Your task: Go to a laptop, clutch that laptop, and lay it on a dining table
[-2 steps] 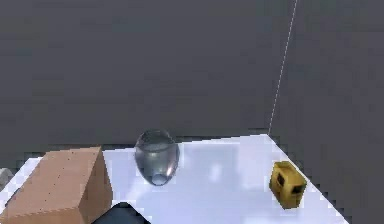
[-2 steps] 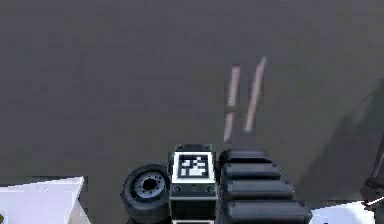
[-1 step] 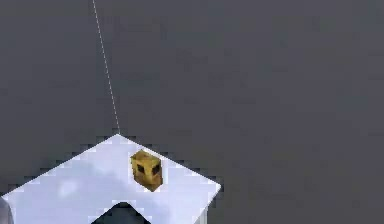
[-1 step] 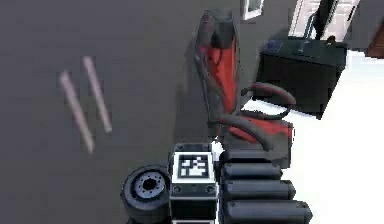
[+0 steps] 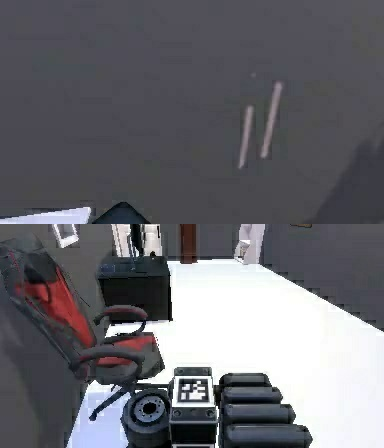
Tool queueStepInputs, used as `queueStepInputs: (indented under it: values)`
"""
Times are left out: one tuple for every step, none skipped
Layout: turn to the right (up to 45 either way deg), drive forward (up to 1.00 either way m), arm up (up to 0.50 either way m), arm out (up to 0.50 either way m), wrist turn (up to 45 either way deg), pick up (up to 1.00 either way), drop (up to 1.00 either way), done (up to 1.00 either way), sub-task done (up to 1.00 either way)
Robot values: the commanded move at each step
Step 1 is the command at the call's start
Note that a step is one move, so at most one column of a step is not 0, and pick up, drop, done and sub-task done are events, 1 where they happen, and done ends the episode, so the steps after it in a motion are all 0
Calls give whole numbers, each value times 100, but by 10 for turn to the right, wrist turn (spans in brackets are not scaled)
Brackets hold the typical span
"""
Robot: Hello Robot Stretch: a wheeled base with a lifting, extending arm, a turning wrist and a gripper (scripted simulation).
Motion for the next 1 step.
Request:
queueStepInputs:
  values:
    - [450,0,0,0,0,0,0,0,0]
